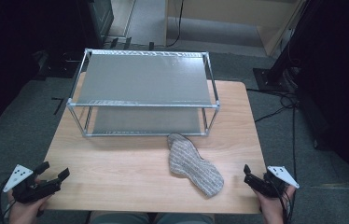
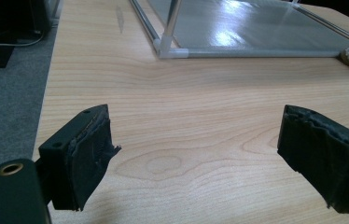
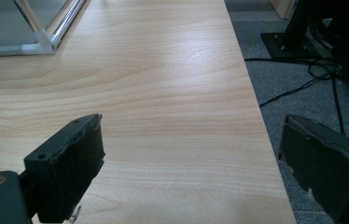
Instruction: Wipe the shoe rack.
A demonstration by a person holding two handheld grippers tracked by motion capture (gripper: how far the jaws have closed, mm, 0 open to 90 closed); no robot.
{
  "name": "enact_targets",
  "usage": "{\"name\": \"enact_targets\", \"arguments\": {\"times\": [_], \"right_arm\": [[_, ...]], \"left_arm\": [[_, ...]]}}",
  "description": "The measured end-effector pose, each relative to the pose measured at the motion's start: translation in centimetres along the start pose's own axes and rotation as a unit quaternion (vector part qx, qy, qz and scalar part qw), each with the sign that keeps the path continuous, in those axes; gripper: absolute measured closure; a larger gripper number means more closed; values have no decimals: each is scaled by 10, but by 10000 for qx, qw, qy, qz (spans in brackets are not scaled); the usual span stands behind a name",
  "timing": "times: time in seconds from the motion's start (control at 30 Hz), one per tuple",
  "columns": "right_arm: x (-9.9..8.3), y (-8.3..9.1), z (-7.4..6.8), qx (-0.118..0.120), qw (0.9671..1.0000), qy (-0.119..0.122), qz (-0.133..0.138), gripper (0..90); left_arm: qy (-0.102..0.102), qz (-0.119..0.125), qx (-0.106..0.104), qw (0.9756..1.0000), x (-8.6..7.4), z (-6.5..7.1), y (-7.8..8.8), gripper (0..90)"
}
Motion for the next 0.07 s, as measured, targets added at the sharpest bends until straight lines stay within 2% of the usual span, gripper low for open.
{"name": "enact_targets", "arguments": {"times": [0.07], "right_arm": [[0,0,1,-24,10000,-5,15,76]], "left_arm": [[-18,-16,-12,10000,0,0,0,103]]}}
Point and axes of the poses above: each handheld gripper's, and its own axes: y roughly backward along the jaws, x roughly out of its top, z roughly to its right, the point moved 7 cm from there along -y, roughly forward along the jaws, and after that the axes turned 9 degrees about -x, right-handed, at the moved point
